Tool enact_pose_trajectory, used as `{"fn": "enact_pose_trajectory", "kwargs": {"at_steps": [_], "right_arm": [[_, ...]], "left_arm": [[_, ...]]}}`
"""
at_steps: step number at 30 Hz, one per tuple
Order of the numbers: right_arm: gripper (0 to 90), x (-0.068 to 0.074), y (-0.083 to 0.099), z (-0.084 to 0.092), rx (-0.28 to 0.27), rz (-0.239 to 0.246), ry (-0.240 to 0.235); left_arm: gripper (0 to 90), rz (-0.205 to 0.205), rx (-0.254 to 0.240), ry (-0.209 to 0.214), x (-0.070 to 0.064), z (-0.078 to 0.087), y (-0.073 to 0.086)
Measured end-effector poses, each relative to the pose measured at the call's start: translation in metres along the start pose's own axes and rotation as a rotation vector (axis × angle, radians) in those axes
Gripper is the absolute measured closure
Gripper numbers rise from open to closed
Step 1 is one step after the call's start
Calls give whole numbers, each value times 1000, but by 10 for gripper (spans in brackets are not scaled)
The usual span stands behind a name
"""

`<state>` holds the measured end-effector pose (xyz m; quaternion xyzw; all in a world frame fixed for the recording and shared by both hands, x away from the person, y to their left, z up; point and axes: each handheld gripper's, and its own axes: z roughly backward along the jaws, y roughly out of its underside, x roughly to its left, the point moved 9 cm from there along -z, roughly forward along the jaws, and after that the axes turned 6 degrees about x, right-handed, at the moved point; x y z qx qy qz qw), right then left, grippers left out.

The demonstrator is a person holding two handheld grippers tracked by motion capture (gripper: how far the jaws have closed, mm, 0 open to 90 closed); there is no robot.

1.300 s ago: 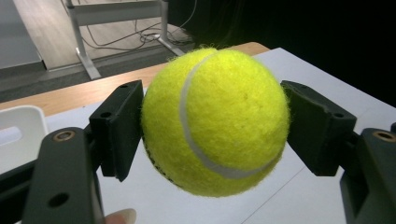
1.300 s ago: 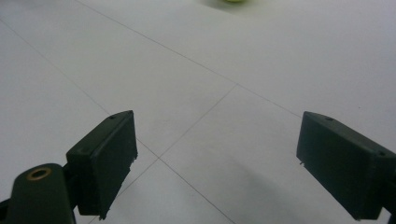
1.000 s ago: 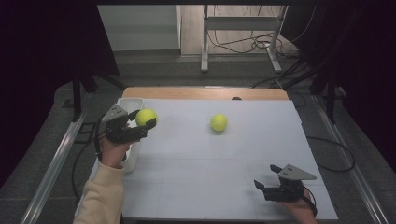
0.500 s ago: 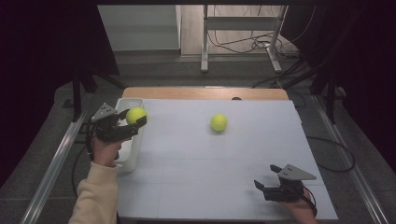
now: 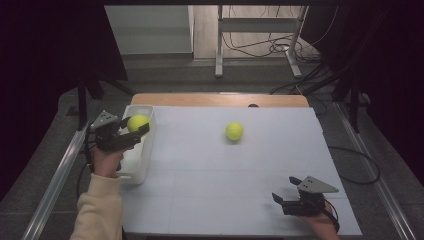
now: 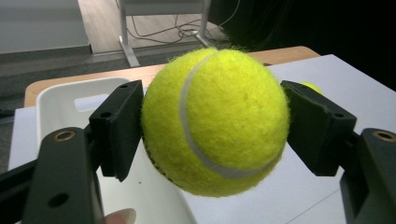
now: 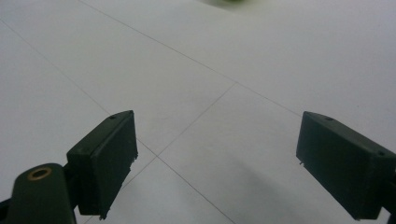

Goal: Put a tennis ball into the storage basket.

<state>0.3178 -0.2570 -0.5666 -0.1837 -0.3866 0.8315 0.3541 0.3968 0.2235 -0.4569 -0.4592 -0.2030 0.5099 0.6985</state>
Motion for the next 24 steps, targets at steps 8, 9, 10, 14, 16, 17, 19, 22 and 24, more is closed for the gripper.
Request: {"fn": "enact_pose_trajectory", "kwargs": {"at_steps": [8, 9, 10, 14, 16, 17, 19, 22, 24], "right_arm": [[130, 0, 0, 0, 1, 1, 1], [130, 0, 0, 0, 3, 2, 4], [130, 0, 0, 0, 3, 2, 4], [130, 0, 0, 0, 5, 1, 4], [130, 0, 1, 0, 7, 1, 5], [130, 0, 1, 0, 7, 1, 5], [130, 0, 1, 0, 6, 2, 4], [130, 0, 1, 0, 6, 2, 5], [130, 0, 1, 0, 7, 1, 4]], "left_arm": [[263, 16, 11, -30, 12, 2, 4], [263, 17, 13, -35, 15, 3, 4], [263, 21, 15, -39, 16, 3, 5], [263, 33, 18, -50, 23, 4, 7], [263, 39, 21, -54, 27, 5, 8], [263, 44, 20, -56, 28, 5, 8], [263, 50, 23, -62, 31, 6, 9], [263, 49, 28, -68, 32, 7, 10], [263, 44, 36, -74, 33, 6, 11]]}}
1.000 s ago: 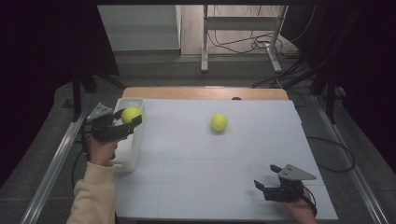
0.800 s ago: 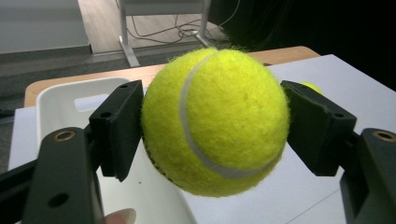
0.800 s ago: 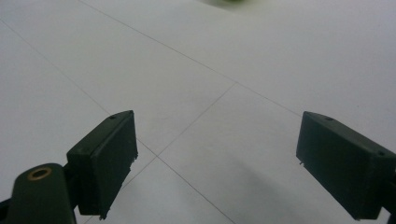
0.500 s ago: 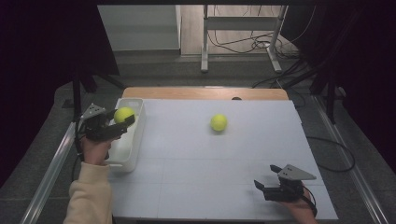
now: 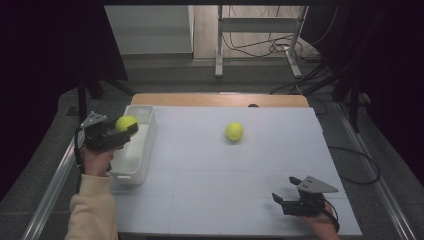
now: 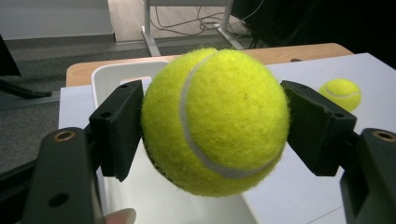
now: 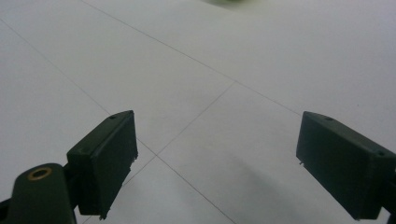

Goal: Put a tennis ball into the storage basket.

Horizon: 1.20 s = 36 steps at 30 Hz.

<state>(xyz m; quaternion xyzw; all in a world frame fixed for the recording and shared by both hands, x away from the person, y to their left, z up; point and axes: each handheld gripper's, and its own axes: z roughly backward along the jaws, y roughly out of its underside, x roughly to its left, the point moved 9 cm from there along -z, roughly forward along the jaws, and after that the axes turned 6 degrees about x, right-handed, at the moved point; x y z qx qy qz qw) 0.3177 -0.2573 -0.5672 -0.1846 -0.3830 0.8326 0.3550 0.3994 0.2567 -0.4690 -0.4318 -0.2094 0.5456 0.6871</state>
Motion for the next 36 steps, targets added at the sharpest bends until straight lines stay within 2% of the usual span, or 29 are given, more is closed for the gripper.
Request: {"fn": "enact_pose_trajectory", "kwargs": {"at_steps": [11, 16, 21, 24, 36], "right_arm": [[130, 0, 0, 0, 0, 1, 0], [130, 0, 0, 0, 0, 1, -1], [130, 0, 0, 0, 1, 1, -1], [130, 0, 0, 0, 1, 1, -1], [130, 0, 0, 0, 2, 2, -2]], "left_arm": [[263, -16, 50, -8, 1, -6, 6], [263, -7, 74, -15, 5, -7, 10], [263, -10, 117, -29, 9, -10, 15], [263, -26, 155, -43, 10, -13, 19], [263, -33, 223, -49, 10, -20, 28]]}}
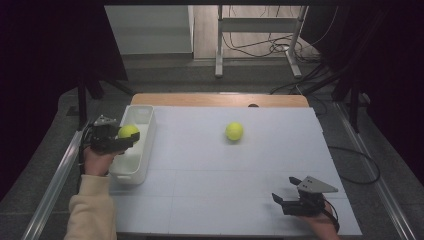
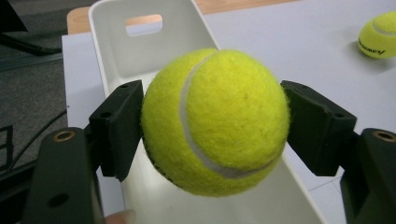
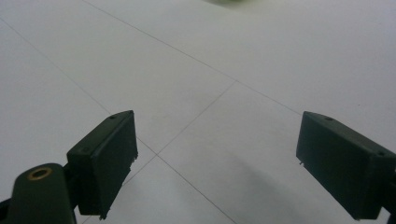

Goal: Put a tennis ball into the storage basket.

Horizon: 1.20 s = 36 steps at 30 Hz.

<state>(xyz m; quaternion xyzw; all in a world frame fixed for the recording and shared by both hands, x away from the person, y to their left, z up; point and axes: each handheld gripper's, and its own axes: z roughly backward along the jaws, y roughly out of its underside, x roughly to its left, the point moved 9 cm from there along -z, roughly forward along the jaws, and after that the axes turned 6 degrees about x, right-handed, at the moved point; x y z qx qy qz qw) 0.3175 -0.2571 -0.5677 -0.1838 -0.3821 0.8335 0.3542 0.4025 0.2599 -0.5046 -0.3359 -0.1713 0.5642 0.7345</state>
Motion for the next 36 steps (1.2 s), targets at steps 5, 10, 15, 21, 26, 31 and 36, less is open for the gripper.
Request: {"fn": "enact_pose_trajectory", "kwargs": {"at_steps": [5, 10, 15, 21, 26, 31, 36], "right_arm": [[130, 0, 0, 0, 1, 0, -1], [130, 0, 0, 0, 2, 0, -3], [130, 0, 0, 0, 2, 1, -3], [130, 0, 0, 0, 3, 2, -3], [130, 0, 0, 0, 2, 2, -3], [130, 0, 0, 0, 3, 3, -4], [130, 0, 0, 0, 3, 3, -4]], "left_arm": [[262, -12, 36, -11, -1, -5, 3], [262, -18, 56, -11, -3, -7, 5], [262, -37, 86, -15, -3, -9, 7], [262, -45, 96, -17, -4, -10, 8], [262, -46, 91, -17, -4, -9, 8], [261, -45, 90, -16, -3, -9, 8], [260, -47, 86, -16, -3, -8, 7]]}}
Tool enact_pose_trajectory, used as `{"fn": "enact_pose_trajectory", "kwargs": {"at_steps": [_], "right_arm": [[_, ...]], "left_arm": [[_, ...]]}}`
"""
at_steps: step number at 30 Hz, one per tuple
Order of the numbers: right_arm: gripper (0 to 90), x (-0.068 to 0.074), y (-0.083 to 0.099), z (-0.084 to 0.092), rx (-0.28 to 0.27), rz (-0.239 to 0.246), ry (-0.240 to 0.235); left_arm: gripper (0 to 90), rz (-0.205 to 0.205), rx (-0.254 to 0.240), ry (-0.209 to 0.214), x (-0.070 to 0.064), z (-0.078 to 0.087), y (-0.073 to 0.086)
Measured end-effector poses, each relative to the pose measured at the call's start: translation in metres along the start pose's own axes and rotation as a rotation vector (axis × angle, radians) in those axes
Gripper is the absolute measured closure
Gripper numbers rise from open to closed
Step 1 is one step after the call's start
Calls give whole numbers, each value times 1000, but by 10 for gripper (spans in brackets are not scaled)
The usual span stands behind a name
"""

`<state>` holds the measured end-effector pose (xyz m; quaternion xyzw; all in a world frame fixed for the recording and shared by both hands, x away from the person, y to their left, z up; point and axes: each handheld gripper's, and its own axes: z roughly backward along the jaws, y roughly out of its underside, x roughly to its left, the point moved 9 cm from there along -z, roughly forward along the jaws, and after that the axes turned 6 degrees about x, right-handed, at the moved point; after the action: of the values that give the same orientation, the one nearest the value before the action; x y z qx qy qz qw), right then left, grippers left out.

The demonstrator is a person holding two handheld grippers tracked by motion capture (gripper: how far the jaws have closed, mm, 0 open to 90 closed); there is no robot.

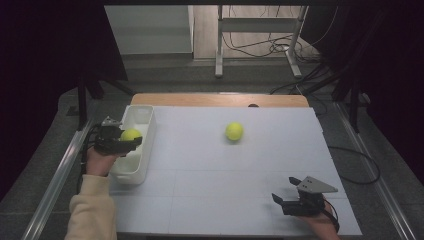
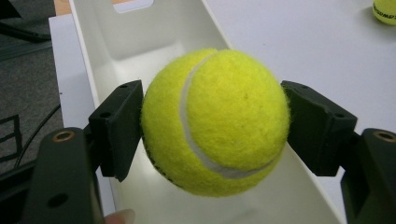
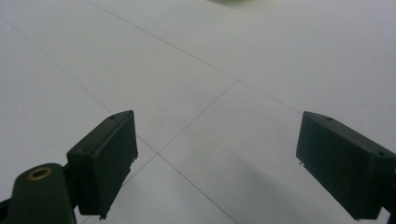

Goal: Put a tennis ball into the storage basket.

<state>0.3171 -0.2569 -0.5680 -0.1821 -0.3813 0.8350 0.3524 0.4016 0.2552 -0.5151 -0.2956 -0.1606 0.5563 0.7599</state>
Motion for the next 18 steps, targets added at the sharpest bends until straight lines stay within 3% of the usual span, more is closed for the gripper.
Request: {"fn": "enact_pose_trajectory", "kwargs": {"at_steps": [3, 8, 18], "right_arm": [[129, 0, 0, 0, 0, 0, 0], [129, 0, 0, 0, 0, 0, -1], [129, 0, 0, 0, 3, 2, 4]], "left_arm": [[223, -2, -13, -4, 1, 1, -1], [135, 19, -71, 31, -2, 9, -8], [108, 21, -146, 86, -10, 18, -16]]}}
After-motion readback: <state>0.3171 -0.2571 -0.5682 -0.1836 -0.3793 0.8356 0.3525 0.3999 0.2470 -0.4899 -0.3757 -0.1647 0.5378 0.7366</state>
